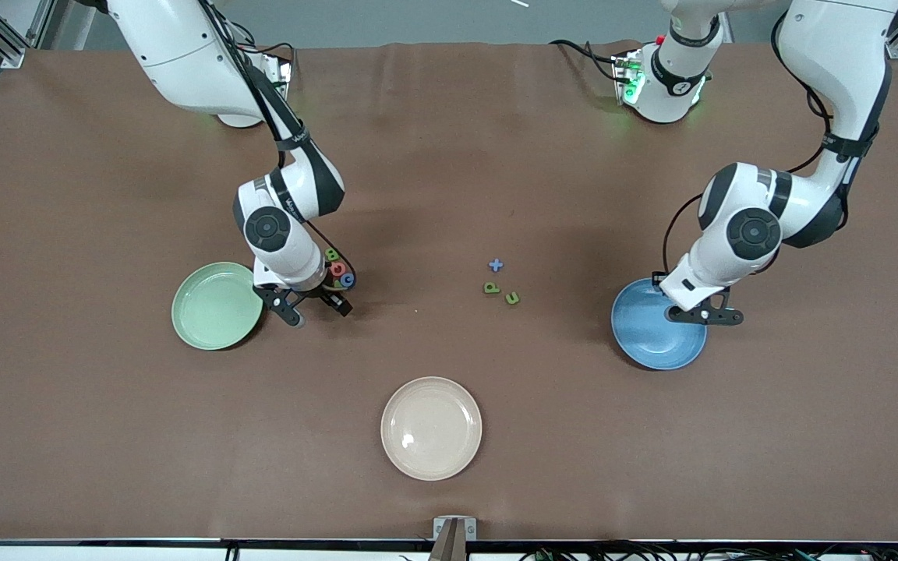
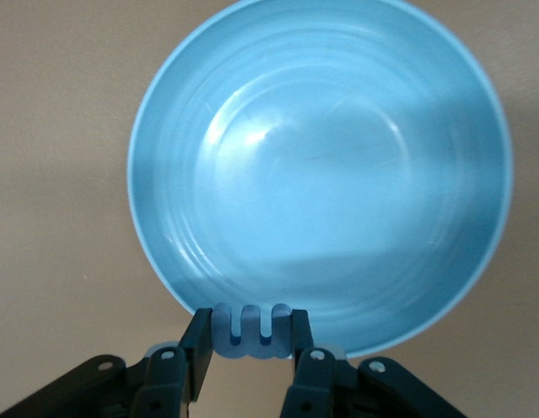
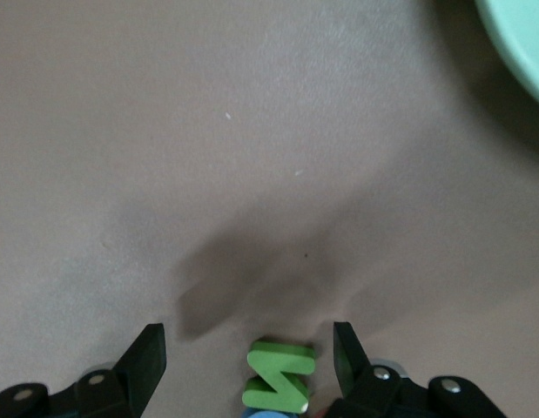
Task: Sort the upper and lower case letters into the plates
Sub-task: 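Drop the m into the blue plate while the right gripper grasps green N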
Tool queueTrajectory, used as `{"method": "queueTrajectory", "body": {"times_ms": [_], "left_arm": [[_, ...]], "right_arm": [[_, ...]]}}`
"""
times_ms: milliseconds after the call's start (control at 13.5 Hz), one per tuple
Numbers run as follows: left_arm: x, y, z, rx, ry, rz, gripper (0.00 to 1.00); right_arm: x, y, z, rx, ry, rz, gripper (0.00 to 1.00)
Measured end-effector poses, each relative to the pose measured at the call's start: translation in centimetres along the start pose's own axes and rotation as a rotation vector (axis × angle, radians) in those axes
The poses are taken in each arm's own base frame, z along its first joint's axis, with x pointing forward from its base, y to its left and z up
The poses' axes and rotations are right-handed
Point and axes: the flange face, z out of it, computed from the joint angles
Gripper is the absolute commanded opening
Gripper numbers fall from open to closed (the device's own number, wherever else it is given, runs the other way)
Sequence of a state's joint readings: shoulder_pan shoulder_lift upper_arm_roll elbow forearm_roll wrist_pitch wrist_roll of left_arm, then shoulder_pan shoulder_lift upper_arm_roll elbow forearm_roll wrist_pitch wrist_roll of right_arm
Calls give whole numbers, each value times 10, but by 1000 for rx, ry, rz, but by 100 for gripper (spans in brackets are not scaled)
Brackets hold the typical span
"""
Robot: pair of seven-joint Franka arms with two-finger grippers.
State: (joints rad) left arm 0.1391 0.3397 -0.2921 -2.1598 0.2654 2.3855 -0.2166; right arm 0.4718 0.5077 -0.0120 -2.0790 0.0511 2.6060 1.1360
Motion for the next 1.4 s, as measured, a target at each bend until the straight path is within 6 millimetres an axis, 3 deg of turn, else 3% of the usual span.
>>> {"method": "queueTrajectory", "body": {"times_ms": [148, 517, 1108, 1182, 1404], "left_arm": [[-3, -9, 10, -13, 16, 22, 8], [1, 0, 34, -50, 54, 34, 8], [-2, 0, 47, -38, 37, 60, 11], [-2, 0, 48, -38, 35, 62, 11], [-3, -1, 53, -40, 28, 60, 12]], "right_arm": [[0, 1, 1, -3, 0, 1, 80], [-4, 0, 2, -7, -3, -5, 62], [-18, -2, 5, -16, -7, 11, 62], [-19, -3, 5, -17, -7, 11, 55], [-19, -4, 4, -16, -7, 12, 16]]}}
